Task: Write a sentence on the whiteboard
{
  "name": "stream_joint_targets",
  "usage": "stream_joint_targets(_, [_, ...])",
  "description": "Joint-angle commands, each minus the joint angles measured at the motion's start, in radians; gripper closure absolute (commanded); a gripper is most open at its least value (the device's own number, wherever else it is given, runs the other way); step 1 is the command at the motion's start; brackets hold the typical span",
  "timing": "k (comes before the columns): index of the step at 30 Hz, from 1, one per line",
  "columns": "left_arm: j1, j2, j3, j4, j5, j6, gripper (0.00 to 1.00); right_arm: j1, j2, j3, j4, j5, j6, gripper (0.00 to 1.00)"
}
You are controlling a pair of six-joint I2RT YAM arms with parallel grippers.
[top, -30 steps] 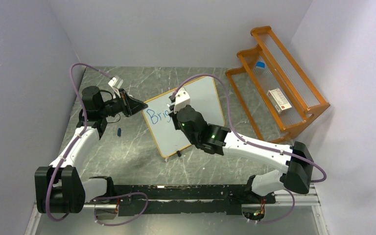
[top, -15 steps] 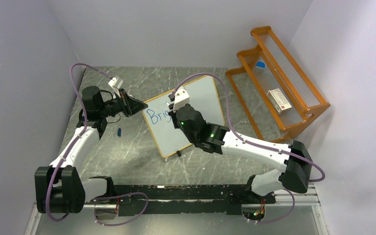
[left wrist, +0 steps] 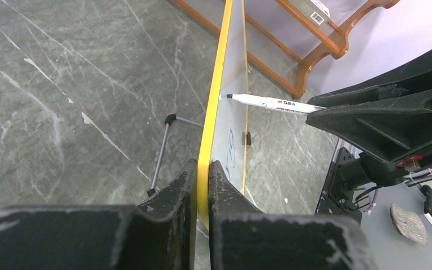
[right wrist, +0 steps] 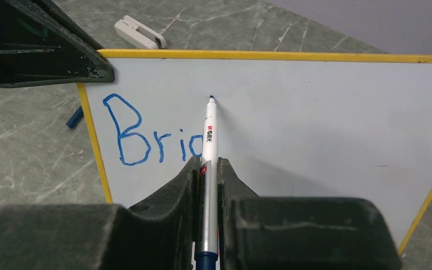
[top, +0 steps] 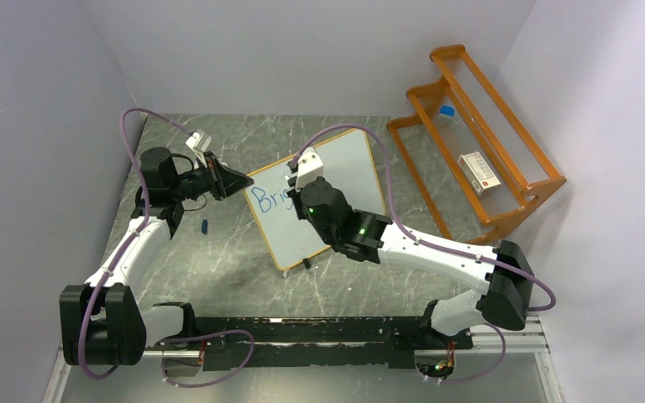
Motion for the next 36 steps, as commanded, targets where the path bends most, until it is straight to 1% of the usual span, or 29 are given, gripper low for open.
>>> stream_joint_targets(1, [-0.023, 0.033, -0.018, -0.106, -0.021, 0.056, 0.95, -0.007, 0.015, 0.023, -0.025, -0.003, 0.018, 1.00])
stream_joint_targets(36, [-0.022, 0.034, -0.016, -0.110, -0.027, 0.058, 0.95, 0.009, -0.047, -0.064, -0.143, -0.021, 0.115, 1.00])
